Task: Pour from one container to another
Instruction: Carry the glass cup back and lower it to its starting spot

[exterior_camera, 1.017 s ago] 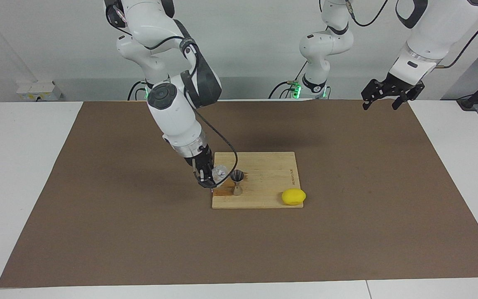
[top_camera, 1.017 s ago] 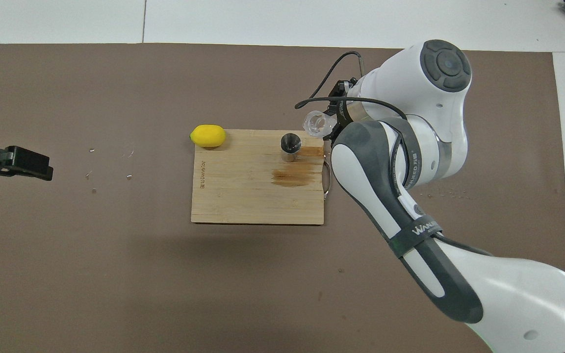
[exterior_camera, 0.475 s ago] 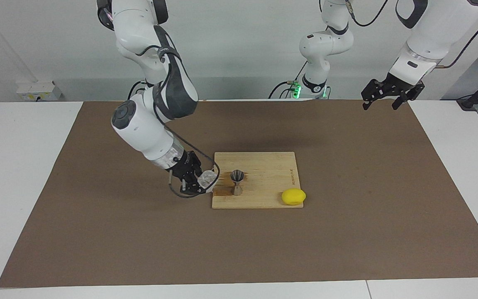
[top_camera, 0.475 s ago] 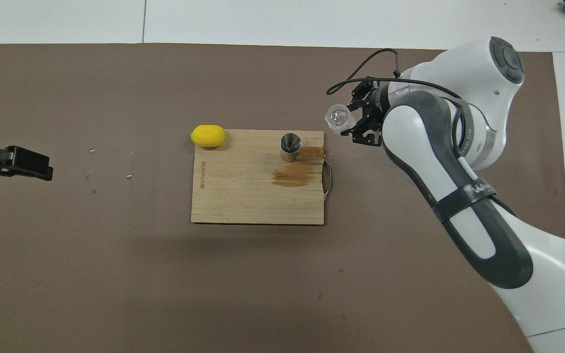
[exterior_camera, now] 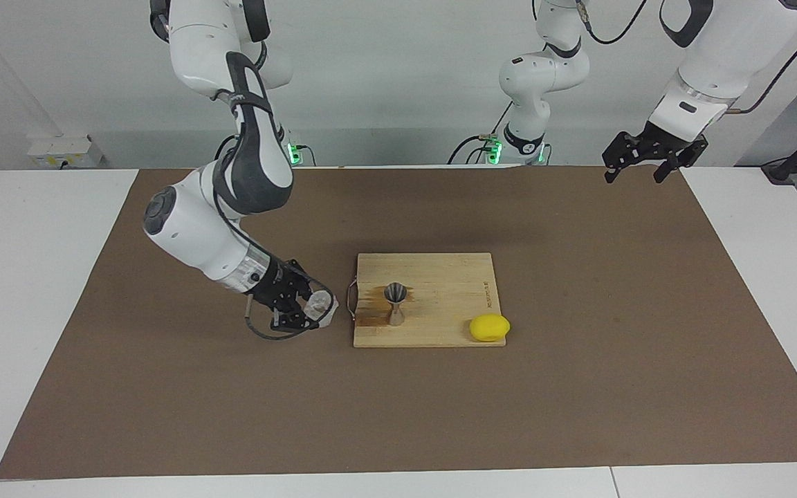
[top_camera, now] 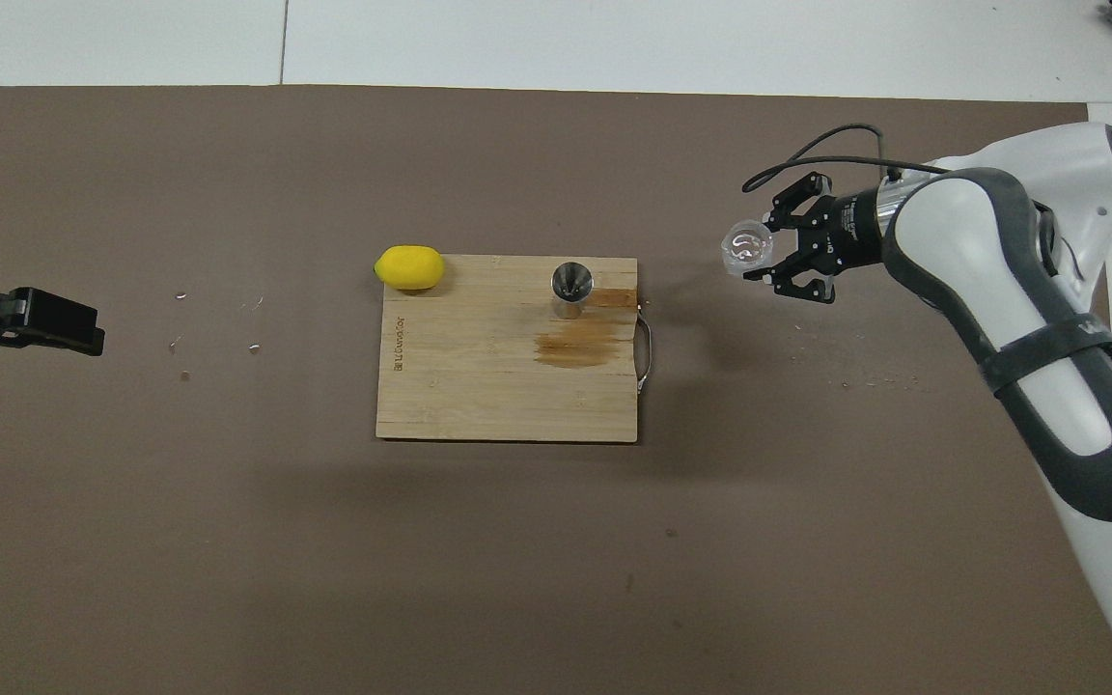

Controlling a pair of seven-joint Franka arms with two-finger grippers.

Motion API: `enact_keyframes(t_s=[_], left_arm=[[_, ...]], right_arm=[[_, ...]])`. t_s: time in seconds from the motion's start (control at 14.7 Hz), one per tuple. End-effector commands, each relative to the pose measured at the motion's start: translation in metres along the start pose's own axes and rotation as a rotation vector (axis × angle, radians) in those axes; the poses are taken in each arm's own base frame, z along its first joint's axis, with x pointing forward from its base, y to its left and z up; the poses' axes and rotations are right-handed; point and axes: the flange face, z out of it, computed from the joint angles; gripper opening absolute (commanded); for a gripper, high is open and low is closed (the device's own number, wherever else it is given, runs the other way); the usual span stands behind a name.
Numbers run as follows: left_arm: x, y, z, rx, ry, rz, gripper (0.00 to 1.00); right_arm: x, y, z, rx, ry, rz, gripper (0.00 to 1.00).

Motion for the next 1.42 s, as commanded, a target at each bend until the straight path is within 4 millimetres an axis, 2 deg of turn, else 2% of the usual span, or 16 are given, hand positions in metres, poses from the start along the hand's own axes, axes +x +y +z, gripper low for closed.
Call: enact_keyframes(t_s=[0.0,0.2,0.27,0.61,0.88,1.09,1.15,1.22,1.29,1.36], left_arm=[[-0.008,0.0,-0.001,0.019,0.01,0.003,1.0],[-0.008,0.0,-0.001,0.019,0.01,0.003,1.0],[-0.008,0.0,-0.001,0.019,0.01,0.003,1.0],[-0.008,-0.001,-0.001,0.019,0.01,0.002,1.0],[-0.008,0.0,0.0,0.019,0.009,0.003,1.0],[-0.008,0.0,-0.001,0.019,0.01,0.003,1.0],[-0.008,0.0,-0.001,0.019,0.01,0.003,1.0],[-0.008,0.0,-0.001,0.019,0.01,0.003,1.0],[-0.008,0.0,-0.001,0.019,0.01,0.003,1.0],[-0.008,0.0,-0.001,0.019,0.01,0.003,1.0]], right_arm=[[0.038,0.017,-0.007,-0.015,-0.047,-0.017,0.0],[0.094,0.025,0.001,-0.036,-0.097,-0.033,0.0],[0.103,0.029,0.007,-0.045,-0.1,-0.047,0.0],[0.152,0.038,0.005,-0.05,-0.117,-0.006,0.0],[0.176,0.049,0.004,-0.052,-0.129,-0.03,0.0],[0.177,0.053,0.008,-0.055,-0.127,-0.037,0.0],[0.177,0.053,0.011,-0.054,-0.121,-0.025,0.32],[0.179,0.054,0.011,-0.05,-0.118,-0.018,0.42],[0.179,0.054,0.011,-0.049,-0.115,-0.018,0.63],[0.182,0.055,0.011,-0.05,-0.106,-0.024,0.98]])
